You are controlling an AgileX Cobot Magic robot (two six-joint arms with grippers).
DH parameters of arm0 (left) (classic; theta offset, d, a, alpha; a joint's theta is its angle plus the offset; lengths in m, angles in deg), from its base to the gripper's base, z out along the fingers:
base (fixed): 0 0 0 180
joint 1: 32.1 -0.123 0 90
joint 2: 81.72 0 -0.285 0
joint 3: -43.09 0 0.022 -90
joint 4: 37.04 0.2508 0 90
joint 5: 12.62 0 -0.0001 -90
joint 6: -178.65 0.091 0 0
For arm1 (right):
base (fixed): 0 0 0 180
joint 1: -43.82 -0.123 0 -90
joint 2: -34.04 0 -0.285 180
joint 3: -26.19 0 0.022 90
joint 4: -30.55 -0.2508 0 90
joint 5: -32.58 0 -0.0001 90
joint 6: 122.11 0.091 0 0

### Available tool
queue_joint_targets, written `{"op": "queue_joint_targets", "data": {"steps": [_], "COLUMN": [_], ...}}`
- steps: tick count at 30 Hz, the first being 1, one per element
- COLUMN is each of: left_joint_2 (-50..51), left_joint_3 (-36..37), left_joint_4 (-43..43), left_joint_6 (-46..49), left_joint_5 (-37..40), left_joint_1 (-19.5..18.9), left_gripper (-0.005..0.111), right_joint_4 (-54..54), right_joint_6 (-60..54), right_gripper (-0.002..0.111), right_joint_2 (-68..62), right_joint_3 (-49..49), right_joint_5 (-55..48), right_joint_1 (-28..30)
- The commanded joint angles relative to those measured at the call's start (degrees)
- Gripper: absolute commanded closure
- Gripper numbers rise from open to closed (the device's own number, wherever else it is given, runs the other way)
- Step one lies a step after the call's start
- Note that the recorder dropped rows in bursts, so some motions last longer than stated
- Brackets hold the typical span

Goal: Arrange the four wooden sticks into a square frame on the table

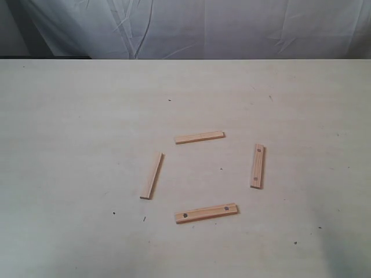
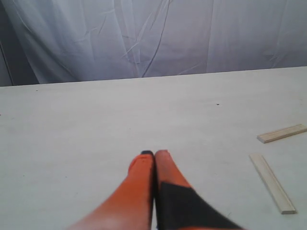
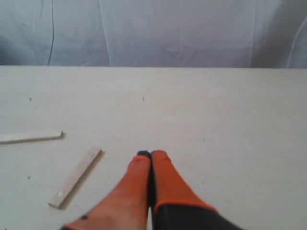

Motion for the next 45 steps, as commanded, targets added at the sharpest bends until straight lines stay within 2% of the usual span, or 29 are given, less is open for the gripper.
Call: {"op": "queue_joint_targets", "data": {"steps": [1,8,10,17,20,22,23,24,27,29,32,41,45], "left_joint_2": [-0.3,-0.3,-0.3,-0.3,-0.3,1.4,5.8,10.6,20.3,30.8,41.7,64.1,71.8], "left_joint_3": [0.3,0.3,0.3,0.3,0.3,-5.1,-10.2,-13.7,-21.2,-27.6,-32.5,-37.2,-40.3], "left_joint_4": [1.2,-3.3,-3.3,-3.3,-8.3,-9.3,-9.2,-9.2,-9.2,-9.2,-9.2,-7.7,-7.8], "left_joint_6": [0.0,-0.2,-0.2,-0.4,0.0,2.3,4.3,4.3,4.3,4.3,4.3,5.2,5.3], "left_joint_5": [-4.5,-17.0,-23.1,-25.7,-29.6,-23.5,-16.8,-13.2,-8.3,-2.0,4.0,4.6,6.5], "left_joint_1": [-0.1,-0.1,-0.1,-0.1,-0.1,-0.1,-0.1,-0.1,-0.1,-0.1,-0.1,-0.1,0.6], "left_gripper": [0.106,0.106,0.106,0.106,0.107,0.107,0.107,0.107,0.107,0.107,0.107,0.107,0.107], "right_joint_4": [-0.8,-0.9,-0.9,-0.9,-2.7,-5.2,-5.2,-5.2,-4.5,-4.7,-5.3,-9.7,-8.8], "right_joint_6": [0.1,0.1,0.1,0.0,0.0,0.0,0.0,0.0,0.0,0.0,0.0,3.6,3.4], "right_gripper": [0.108,0.108,0.108,0.108,0.109,0.109,0.109,0.109,0.109,0.109,0.109,0.109,0.109], "right_joint_2": [0.4,0.4,0.4,0.4,0.4,0.4,-1.1,-3.3,-10.2,-18.6,-27.6,-43.6,-52.3], "right_joint_3": [0.1,0.1,0.1,0.1,0.1,-2.3,-6.3,-9.3,-16.3,-22.3,-26.1,-26.0,-30.2], "right_joint_5": [12.6,18.9,21.3,22.9,24.7,20.1,13.0,8.6,0.7,-5.6,-7.9,1.8,-2.7], "right_joint_1": [0.2,0.2,0.2,0.2,0.2,0.2,0.2,0.2,0.2,0.2,0.2,0.2,0.2]}}
